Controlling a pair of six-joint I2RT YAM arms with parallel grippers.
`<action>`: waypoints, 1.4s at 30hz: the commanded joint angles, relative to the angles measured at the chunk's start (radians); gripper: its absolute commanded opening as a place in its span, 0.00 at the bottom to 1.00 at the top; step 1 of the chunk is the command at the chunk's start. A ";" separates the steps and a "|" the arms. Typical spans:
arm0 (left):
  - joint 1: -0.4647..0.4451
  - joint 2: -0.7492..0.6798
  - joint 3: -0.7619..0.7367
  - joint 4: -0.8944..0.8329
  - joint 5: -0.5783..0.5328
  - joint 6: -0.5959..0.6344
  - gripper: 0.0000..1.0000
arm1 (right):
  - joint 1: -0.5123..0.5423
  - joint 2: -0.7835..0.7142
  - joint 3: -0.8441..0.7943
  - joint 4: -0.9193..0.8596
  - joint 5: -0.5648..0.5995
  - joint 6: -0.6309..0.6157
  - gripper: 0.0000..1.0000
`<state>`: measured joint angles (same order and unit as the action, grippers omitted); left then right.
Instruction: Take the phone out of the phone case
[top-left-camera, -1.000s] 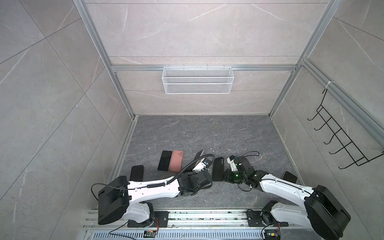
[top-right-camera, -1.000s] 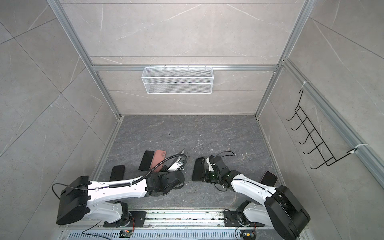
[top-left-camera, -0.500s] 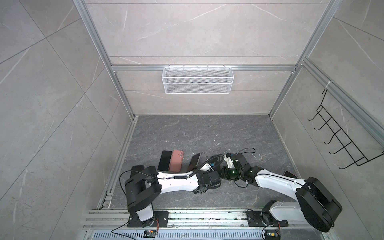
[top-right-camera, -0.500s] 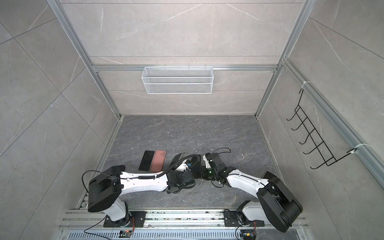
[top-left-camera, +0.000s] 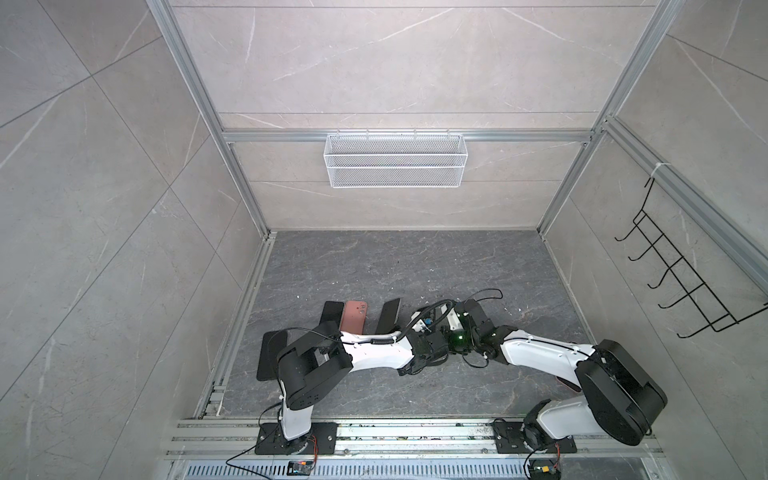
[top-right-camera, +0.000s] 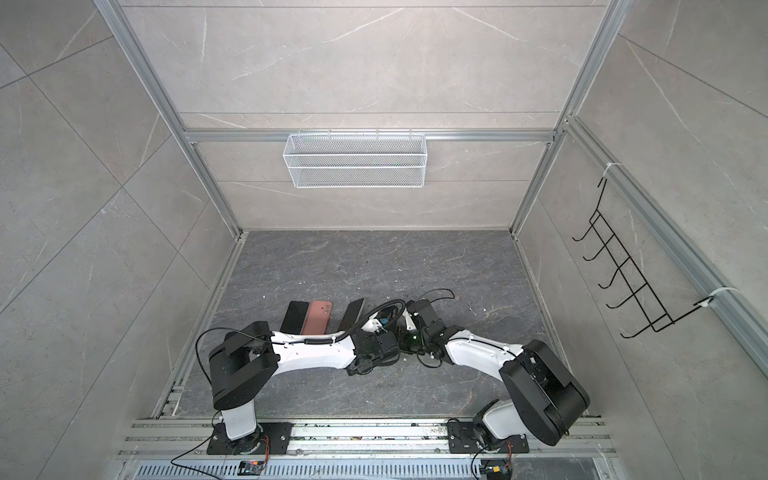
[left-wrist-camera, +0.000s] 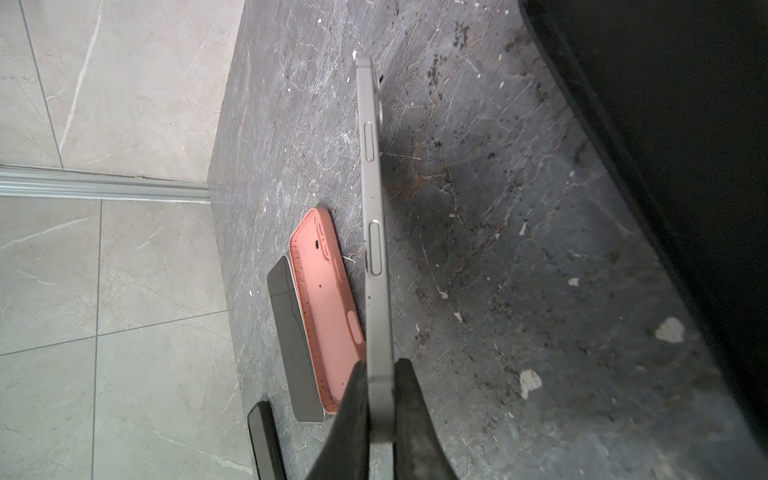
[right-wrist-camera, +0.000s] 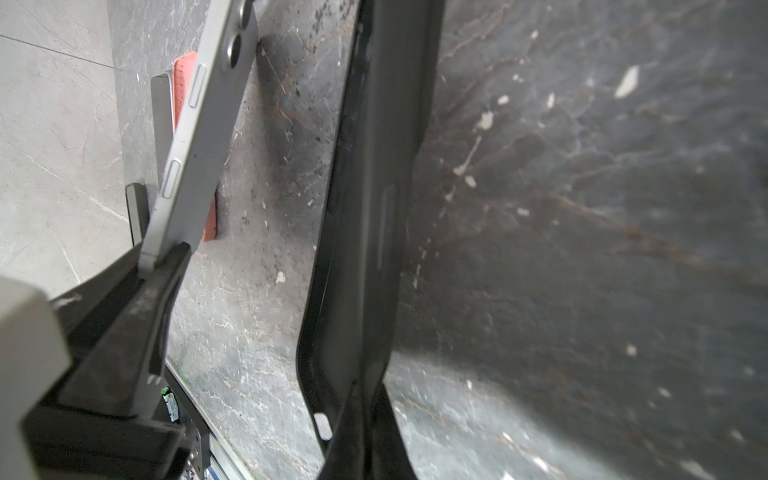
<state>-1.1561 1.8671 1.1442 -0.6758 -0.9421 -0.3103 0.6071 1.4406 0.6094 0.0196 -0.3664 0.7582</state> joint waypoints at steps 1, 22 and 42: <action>0.025 0.026 0.009 -0.021 0.071 -0.004 0.08 | 0.003 0.019 0.031 0.003 -0.002 -0.026 0.00; 0.030 0.031 0.037 -0.027 0.136 -0.028 0.31 | 0.003 0.078 0.053 -0.008 0.037 -0.054 0.00; 0.067 -0.677 -0.206 0.138 0.278 -0.154 0.74 | 0.003 0.166 0.088 0.034 0.069 -0.053 0.00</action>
<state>-1.1130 1.3025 0.9569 -0.5755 -0.6880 -0.4305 0.6071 1.5780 0.6674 0.0486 -0.3168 0.7181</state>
